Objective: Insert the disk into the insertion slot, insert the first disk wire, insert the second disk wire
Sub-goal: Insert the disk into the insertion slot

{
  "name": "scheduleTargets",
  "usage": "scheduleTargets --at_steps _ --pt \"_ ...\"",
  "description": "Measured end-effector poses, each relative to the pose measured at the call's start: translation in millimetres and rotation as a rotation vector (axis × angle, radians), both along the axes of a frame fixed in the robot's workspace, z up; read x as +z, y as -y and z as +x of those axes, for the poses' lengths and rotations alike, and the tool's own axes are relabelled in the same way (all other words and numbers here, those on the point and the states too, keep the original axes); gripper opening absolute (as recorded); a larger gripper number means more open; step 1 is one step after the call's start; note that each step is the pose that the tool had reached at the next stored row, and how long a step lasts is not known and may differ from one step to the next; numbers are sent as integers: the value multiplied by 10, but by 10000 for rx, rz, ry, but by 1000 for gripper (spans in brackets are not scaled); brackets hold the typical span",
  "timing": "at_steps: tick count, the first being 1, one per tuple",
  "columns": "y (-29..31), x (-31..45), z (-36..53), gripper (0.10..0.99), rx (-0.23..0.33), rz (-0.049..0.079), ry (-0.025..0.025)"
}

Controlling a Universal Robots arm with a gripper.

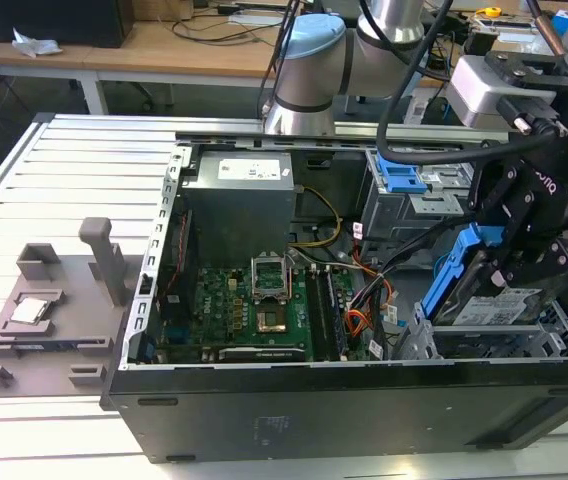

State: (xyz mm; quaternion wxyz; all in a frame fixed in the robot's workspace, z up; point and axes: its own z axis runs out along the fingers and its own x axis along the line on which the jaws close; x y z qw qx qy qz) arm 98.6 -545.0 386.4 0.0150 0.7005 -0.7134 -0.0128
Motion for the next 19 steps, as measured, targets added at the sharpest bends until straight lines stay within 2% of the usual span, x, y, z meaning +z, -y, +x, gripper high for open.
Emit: scheduleTargets --at_steps 5,6,11,13,14,17,19 --pt "0 -1 0 376 0 0 0" --pt "0 -2 0 439 0 2 -1" --pt "0 -2 0 427 0 0 0" --pt "0 -3 0 294 0 1 0" --pt "0 -2 0 294 0 0 0" --pt "0 -3 0 118 1 0 0" --pt "0 -3 0 106 0 0 0"
